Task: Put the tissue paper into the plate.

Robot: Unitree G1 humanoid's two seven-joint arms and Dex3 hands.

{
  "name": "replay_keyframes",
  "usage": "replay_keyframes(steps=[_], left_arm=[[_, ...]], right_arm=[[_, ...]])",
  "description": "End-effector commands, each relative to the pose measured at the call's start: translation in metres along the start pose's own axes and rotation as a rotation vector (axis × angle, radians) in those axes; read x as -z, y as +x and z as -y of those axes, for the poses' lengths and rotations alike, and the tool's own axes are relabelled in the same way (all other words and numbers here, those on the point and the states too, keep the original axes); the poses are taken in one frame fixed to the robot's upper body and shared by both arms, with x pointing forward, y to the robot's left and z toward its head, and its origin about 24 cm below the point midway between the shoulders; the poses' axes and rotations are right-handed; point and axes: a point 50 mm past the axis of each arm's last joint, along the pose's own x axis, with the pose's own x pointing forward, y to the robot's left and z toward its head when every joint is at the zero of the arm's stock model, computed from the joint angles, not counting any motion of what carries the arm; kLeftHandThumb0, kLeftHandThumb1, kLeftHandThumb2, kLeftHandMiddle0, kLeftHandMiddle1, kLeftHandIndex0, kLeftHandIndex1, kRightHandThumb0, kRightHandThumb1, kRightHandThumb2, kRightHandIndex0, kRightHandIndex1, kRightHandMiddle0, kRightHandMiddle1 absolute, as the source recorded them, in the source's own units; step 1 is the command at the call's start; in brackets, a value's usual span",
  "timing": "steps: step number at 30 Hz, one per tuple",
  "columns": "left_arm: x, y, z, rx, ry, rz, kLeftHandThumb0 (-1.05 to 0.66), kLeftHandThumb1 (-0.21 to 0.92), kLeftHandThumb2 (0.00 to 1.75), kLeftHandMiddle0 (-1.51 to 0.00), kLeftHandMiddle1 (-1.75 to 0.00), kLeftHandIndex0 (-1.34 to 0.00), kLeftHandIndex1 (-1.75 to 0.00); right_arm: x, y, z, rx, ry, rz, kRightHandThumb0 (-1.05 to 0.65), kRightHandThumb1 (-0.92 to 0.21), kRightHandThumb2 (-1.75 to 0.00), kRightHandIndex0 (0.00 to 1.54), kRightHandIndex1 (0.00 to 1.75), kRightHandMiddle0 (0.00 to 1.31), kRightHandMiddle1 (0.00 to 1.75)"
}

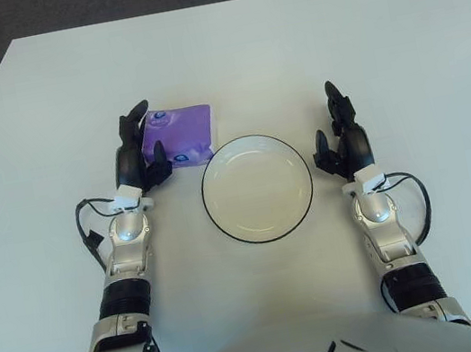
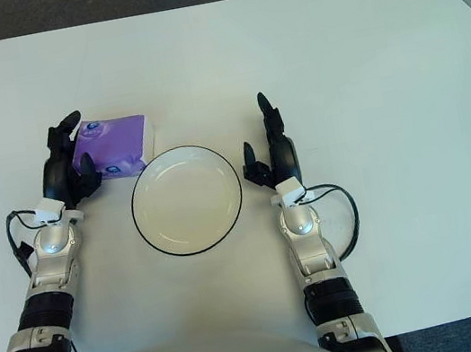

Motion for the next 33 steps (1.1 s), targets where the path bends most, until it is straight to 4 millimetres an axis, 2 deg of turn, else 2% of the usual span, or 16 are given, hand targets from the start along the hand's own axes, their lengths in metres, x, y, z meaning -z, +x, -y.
replay_keyframes(steps=[1,25,33], left_arm=[[0.038,-0.047,0.018,0.019,-0.041,-0.217,-0.62,0.92,0.81,-0.36,-0.03,0.00,-0.77],[0.034,-0.045,0.012,0.001,-0.011,-0.191,-0.64,0.92,0.80,-0.36,-0.03,0.00,-0.77],[0.013,-0.038,-0.005,-0.083,0.210,-0.069,-0.68,0.92,0.82,-0.35,-0.02,0.00,-0.77]], right_arm=[[0.012,-0.012,0.001,-0.002,-0.007,-0.077,-0.79,-0.92,-0.90,0.05,0.00,0.00,0.14],[0.012,-0.012,-0.001,-0.003,0.000,-0.075,-0.79,-0.92,-0.89,0.06,0.00,0.00,0.15],[0.012,-0.012,-0.003,-0.004,-0.007,-0.077,-0.79,-0.92,-0.90,0.05,0.00,0.00,0.14]])
